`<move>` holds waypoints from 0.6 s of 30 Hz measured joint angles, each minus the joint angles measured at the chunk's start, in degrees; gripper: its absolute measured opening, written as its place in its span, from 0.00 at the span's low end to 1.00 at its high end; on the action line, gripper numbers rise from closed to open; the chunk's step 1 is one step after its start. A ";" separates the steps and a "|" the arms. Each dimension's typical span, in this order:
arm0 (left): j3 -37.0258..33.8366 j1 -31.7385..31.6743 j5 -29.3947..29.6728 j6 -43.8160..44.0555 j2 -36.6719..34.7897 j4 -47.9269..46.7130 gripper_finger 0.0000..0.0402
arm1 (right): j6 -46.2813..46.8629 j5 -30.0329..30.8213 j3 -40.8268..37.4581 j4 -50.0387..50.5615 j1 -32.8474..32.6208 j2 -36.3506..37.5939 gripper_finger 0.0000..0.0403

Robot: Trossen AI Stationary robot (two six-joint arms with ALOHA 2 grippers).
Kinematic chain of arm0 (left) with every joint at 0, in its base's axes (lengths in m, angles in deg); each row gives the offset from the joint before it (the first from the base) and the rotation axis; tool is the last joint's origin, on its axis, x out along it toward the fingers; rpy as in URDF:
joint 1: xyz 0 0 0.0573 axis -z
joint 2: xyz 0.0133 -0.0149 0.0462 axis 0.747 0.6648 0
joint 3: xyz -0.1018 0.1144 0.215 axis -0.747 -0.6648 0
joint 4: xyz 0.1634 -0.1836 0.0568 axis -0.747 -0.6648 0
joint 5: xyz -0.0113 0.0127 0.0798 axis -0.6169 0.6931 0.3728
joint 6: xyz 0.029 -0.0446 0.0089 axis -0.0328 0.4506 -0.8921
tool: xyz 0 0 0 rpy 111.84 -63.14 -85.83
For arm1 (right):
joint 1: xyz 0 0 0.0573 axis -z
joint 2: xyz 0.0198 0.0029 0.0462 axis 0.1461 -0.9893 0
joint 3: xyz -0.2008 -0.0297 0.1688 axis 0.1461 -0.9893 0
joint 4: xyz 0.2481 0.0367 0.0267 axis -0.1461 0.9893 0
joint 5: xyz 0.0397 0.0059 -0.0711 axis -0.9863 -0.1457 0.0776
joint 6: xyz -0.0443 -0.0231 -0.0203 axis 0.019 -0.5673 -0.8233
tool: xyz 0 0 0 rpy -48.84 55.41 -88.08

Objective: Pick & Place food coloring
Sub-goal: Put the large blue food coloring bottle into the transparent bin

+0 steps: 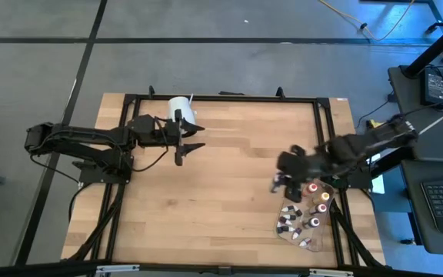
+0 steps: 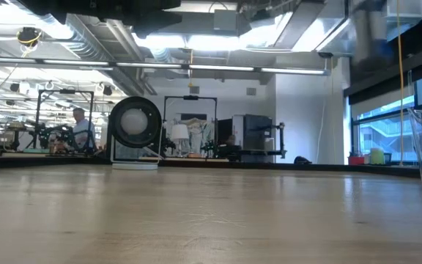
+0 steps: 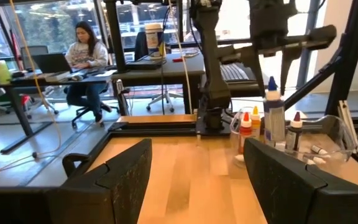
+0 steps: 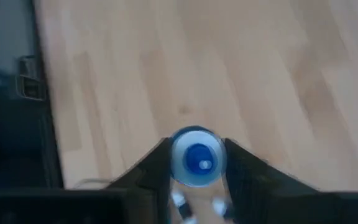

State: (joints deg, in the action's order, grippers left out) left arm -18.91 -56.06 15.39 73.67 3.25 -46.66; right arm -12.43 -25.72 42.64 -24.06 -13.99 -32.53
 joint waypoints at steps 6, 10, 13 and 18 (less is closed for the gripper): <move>0.00 0.01 0.00 -0.02 0.00 -0.02 0.63 | 21.58 7.84 -4.22 7.85 -12.25 2.89 0.30; 0.00 0.02 -0.02 -0.02 0.00 0.01 0.63 | 31.27 9.71 -7.60 10.30 -17.76 2.78 0.30; 0.00 0.02 -0.02 -0.02 0.00 0.01 0.63 | 37.71 12.04 -9.85 12.11 -20.86 2.78 0.30; 0.00 0.02 -0.02 -0.02 0.00 0.03 0.63 | 45.65 12.90 -14.73 13.60 -23.58 2.76 0.30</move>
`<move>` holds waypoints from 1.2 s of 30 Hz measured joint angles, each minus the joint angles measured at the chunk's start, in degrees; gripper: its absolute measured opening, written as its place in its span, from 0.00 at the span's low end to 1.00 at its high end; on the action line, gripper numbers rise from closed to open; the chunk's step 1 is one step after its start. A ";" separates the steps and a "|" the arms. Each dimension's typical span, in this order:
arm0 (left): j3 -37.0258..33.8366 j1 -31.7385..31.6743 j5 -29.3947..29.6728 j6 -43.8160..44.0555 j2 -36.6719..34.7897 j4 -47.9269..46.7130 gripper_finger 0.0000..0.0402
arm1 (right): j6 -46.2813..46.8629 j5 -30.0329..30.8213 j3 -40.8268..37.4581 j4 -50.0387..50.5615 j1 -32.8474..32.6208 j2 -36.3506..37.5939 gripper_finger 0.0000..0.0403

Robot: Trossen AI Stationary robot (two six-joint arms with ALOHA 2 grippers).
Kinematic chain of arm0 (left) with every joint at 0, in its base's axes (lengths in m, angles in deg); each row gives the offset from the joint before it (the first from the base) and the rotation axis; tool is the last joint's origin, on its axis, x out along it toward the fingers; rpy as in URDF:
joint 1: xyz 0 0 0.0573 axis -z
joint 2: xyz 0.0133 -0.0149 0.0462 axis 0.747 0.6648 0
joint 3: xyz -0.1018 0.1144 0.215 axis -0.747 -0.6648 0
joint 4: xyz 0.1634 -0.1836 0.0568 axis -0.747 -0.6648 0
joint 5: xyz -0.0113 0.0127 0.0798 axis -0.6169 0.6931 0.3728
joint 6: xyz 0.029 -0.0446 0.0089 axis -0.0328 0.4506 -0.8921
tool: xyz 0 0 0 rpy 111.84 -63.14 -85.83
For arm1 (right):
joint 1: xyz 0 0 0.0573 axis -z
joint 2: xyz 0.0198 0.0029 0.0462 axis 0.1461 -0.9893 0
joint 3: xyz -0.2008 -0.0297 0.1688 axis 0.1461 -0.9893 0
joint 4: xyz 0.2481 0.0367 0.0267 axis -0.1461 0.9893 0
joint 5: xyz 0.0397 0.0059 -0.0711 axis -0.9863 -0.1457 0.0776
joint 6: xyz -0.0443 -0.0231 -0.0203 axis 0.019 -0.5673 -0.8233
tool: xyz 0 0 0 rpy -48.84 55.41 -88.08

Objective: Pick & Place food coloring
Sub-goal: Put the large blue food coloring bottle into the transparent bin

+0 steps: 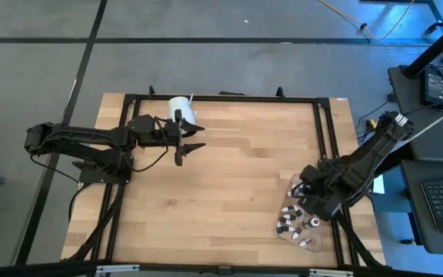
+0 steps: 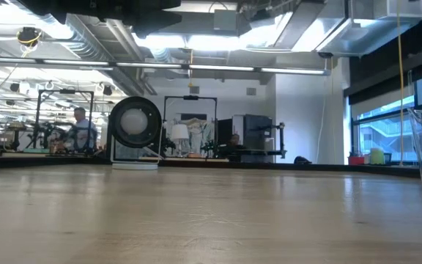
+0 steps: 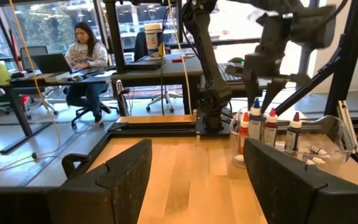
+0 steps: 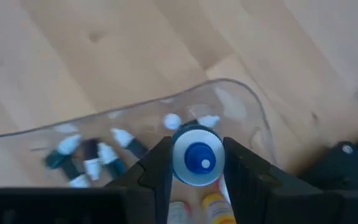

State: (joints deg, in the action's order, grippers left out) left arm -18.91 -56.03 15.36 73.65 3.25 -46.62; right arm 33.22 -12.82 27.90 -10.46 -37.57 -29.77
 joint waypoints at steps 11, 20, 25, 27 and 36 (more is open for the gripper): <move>0.00 0.00 0.00 0.01 0.00 0.00 0.63 | 1.73 0.00 -8.06 -2.44 -0.04 0.00 0.30; 0.00 0.00 0.00 0.02 0.00 0.00 0.63 | 1.68 -0.13 -12.12 -5.91 -0.04 -0.02 0.30; 0.00 0.00 -0.02 0.02 0.00 -0.04 0.63 | 1.66 -0.16 -13.20 -7.83 -0.02 -0.01 0.30; 0.00 -0.02 -0.02 0.04 0.00 -0.13 0.63 | 1.65 -0.15 -13.50 -7.92 -0.02 -0.02 0.31; 0.00 0.00 -0.02 0.05 0.00 -0.17 0.63 | 1.71 -0.36 -15.40 -8.92 0.00 -0.02 0.38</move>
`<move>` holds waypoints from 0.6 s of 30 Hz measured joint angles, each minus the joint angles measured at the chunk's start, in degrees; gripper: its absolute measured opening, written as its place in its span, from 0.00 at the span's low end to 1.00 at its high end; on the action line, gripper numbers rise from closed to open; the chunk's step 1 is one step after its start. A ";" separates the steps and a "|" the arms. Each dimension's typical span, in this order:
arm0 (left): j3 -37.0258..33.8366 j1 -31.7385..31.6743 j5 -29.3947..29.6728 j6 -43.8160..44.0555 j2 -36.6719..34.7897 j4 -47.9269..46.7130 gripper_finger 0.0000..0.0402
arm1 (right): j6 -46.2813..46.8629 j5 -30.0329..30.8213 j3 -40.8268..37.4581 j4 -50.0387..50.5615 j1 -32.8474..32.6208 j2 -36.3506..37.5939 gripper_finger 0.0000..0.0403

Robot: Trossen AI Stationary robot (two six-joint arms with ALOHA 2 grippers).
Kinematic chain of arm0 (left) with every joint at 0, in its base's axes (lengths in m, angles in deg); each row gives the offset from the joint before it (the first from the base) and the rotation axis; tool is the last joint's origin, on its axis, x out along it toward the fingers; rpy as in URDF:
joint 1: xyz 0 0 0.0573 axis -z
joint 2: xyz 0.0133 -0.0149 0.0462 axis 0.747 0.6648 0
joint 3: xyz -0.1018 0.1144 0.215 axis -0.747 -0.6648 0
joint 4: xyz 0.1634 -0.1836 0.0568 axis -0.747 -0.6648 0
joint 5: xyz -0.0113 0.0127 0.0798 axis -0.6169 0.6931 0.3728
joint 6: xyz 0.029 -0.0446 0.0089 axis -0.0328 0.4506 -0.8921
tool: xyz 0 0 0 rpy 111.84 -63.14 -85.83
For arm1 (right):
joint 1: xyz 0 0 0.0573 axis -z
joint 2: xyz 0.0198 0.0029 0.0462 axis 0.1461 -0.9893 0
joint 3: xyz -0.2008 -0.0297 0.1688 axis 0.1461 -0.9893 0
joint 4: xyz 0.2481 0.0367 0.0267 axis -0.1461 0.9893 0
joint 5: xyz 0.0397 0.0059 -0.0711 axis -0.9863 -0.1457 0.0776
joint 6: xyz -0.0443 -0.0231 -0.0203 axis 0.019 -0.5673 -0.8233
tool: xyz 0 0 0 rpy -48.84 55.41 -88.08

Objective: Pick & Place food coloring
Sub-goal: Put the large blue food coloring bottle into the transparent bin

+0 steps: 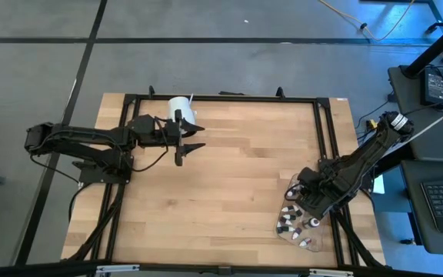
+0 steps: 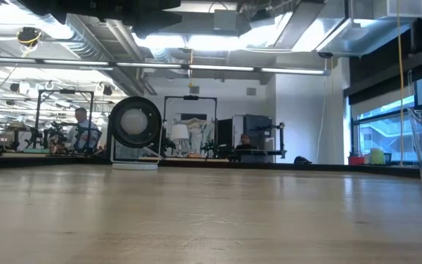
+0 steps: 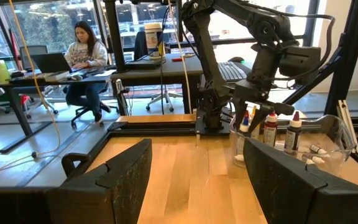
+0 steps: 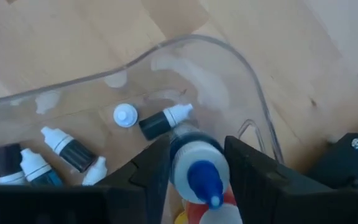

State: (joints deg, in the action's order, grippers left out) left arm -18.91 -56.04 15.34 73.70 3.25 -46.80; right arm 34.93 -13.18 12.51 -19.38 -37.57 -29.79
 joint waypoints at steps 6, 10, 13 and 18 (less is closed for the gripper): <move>0.00 0.00 0.00 0.02 0.00 -0.02 0.63 | -0.17 -2.66 -0.02 -0.33 0.00 0.02 0.39; 0.00 -0.01 0.00 0.02 0.00 -0.02 0.63 | -0.17 -4.32 0.03 0.12 0.00 0.07 0.39; 0.00 0.00 0.00 0.02 0.00 -0.02 0.63 | -0.17 -4.51 0.03 0.10 0.00 0.07 0.39; 0.00 -0.02 0.00 0.02 0.00 -0.02 0.63 | -0.20 -6.02 0.12 0.19 0.00 0.10 0.39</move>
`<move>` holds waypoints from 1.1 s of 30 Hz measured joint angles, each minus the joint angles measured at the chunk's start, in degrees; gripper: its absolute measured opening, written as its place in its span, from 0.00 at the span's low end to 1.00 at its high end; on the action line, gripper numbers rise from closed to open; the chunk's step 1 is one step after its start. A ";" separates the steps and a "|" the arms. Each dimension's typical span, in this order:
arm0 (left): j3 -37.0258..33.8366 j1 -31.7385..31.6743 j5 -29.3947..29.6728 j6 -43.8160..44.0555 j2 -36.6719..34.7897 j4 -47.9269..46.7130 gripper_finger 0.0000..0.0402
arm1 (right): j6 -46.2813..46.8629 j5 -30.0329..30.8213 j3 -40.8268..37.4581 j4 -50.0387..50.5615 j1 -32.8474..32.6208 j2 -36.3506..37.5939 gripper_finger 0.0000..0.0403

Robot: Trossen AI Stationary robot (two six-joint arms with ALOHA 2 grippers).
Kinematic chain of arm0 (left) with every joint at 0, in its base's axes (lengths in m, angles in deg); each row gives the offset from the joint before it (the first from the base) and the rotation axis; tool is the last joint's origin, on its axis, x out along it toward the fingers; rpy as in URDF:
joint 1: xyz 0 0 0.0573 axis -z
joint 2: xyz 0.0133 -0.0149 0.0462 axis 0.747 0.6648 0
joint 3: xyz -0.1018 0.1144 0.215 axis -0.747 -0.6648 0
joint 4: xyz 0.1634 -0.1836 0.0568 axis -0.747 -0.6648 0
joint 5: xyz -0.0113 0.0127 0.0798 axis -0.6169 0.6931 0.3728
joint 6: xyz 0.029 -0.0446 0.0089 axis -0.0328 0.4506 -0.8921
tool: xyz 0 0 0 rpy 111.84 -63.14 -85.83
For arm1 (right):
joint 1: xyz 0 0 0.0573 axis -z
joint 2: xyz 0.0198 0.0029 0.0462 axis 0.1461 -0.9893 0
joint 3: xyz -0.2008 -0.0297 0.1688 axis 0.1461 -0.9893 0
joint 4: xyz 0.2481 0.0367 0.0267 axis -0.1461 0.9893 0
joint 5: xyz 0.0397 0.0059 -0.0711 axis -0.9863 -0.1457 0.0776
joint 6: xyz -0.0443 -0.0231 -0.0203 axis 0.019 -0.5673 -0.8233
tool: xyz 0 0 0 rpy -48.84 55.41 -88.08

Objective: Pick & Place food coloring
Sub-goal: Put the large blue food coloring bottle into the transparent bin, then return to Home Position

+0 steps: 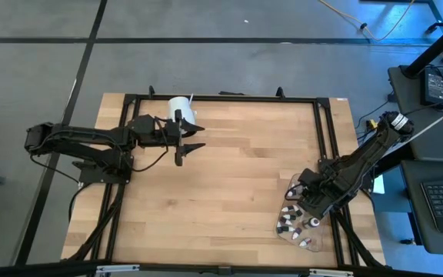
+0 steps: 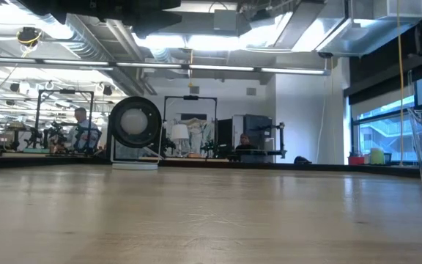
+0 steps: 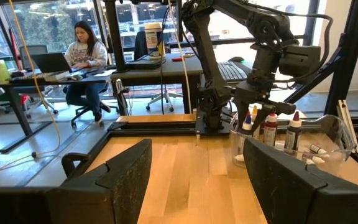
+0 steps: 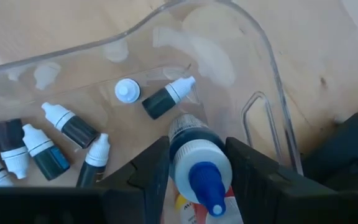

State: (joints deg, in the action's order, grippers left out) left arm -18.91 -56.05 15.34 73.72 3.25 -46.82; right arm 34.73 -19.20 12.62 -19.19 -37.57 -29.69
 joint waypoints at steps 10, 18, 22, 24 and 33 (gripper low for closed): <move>0.00 0.01 0.00 0.02 0.00 -0.02 0.63 | -0.31 -1.50 0.01 -0.09 0.00 0.01 0.39; 0.00 0.00 0.00 0.04 0.00 -0.02 0.63 | -0.43 -1.08 3.02 4.44 -0.04 -0.13 0.39; 0.00 0.01 0.00 0.06 0.00 -0.02 0.63 | -0.45 -0.47 5.69 7.77 -0.03 -0.12 0.39; 0.00 0.00 0.00 0.02 0.00 -0.04 0.63 | -0.44 -0.25 7.02 9.63 -0.02 -0.12 0.39; 0.00 0.01 0.00 -0.02 0.00 -0.03 0.63 | -14.59 22.49 13.72 11.59 -0.02 -0.12 0.39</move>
State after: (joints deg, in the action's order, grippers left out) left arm -18.91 -56.05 15.34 73.70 3.25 -46.85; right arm 20.14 3.29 26.34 -7.61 -37.59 -29.81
